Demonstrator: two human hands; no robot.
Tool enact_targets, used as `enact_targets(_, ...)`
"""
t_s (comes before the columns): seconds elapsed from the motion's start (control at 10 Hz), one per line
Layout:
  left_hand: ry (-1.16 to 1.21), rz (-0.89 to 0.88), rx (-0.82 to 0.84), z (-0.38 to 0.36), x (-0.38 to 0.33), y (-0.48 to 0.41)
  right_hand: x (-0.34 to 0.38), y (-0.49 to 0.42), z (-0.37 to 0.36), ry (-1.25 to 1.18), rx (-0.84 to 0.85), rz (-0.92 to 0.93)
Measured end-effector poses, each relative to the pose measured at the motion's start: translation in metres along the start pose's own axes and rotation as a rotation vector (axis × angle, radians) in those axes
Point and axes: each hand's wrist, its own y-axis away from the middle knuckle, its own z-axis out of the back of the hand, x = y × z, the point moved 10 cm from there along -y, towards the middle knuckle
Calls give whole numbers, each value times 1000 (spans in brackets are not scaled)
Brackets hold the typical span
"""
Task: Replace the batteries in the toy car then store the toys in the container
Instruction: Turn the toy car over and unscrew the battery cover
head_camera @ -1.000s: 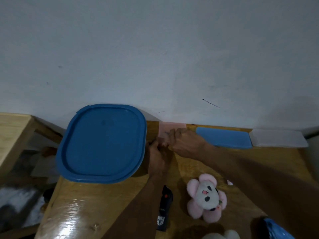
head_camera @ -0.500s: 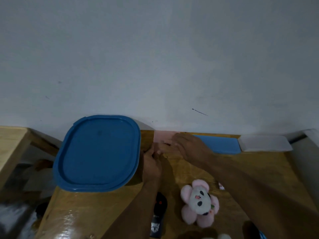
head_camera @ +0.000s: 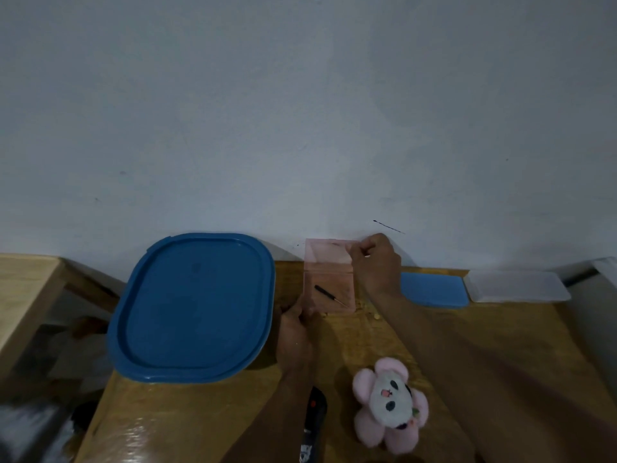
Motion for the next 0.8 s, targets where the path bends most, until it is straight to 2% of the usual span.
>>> enact_targets(0.1, 20, -2, 5, 0, 0, 1, -8, -7, -1, 35, -14, -36)
enact_targets(0.2, 121, 89, 23, -5, -7, 13, -12, -7, -1, 36, -13, -40)
enact_targets(0.4, 176, 43, -22, 1, -7, 8, -16, 5, 2, 135, -8, -35)
enact_targets(0.5, 373, 84, -33, 2, 8, 2, -2, 19, -15, 304, 128, 116)
enact_targets(0.6, 421, 138, 4, -1, 11, 1, 5, 35, -45, 493, 330, 243)
enact_targets(0.7, 311, 133, 28, -6, -7, 13, 7, 39, -62, 657, 388, 314)
enact_targets(0.8, 377, 203, 38, -10, -11, 19, 10, 40, -70, 762, 398, 370)
